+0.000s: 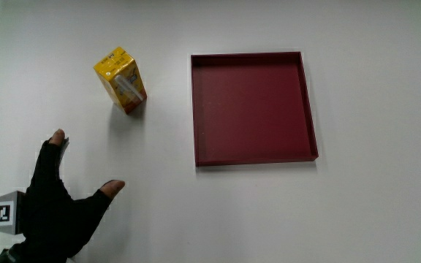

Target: Pick ice redtea

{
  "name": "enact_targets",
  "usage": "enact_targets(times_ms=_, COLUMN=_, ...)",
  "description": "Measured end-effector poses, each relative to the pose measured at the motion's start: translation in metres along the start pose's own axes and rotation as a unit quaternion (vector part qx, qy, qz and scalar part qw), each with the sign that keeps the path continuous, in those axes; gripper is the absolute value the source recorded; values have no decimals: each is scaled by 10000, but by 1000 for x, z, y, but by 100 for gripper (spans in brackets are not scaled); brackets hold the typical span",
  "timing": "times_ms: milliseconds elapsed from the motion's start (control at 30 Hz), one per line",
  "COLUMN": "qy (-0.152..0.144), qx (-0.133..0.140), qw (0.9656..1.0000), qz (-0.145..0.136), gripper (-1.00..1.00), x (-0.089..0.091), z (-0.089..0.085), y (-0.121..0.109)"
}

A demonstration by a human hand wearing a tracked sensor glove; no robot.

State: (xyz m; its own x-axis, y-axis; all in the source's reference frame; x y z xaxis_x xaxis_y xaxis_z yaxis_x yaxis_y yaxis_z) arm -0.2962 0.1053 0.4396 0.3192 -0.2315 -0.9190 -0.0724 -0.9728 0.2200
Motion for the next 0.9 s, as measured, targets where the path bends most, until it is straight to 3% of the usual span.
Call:
enact_targets(times_ms=33, qy=153, qx=-3, qw=9999, qz=21, gripper=0, x=-6, z=2, y=3)
enact_targets(times_ms=67, qy=19, qx=-41, qw=10000, qz=23, gripper=0, x=-3, z=0, y=5)
enact_targets(times_ms=100, qy=129, qx=-51, qw=9999, qz=44, gripper=0, x=-10, z=2, y=8)
enact_targets(times_ms=167, qy=-121, qx=-154, qw=9998, qz=-56, gripper=0, x=-7, z=-1, y=15)
enact_targets(times_ms=200, qy=-33, qx=-195, qw=9998, qz=-47, gripper=0, x=-11, z=0, y=18)
enact_targets(times_ms=267, qy=-196, qx=-257, qw=9994, qz=-76, gripper=0, x=-12, z=-2, y=25)
enact_targets(times_ms=333, qy=-40, qx=-290, qw=9995, qz=-112, gripper=0, x=-18, z=-2, y=33)
enact_targets(times_ms=400, qy=-184, qx=-297, qw=9994, qz=-73, gripper=0, x=-14, z=-4, y=40)
enact_targets(times_ms=533, qy=84, qx=-402, qw=9991, qz=40, gripper=0, x=-25, z=-3, y=56)
enact_targets(times_ms=600, qy=-173, qx=-501, qw=9986, qz=-92, gripper=0, x=-17, z=-8, y=64)
enact_targets(times_ms=833, qy=-210, qx=-518, qw=9984, qz=57, gripper=0, x=-22, z=-9, y=89)
enact_targets(times_ms=867, qy=-168, qx=-492, qw=9985, qz=180, gripper=0, x=-25, z=-10, y=93)
enact_targets(times_ms=900, qy=-281, qx=-503, qw=9982, qz=141, gripper=0, x=-20, z=-12, y=95)
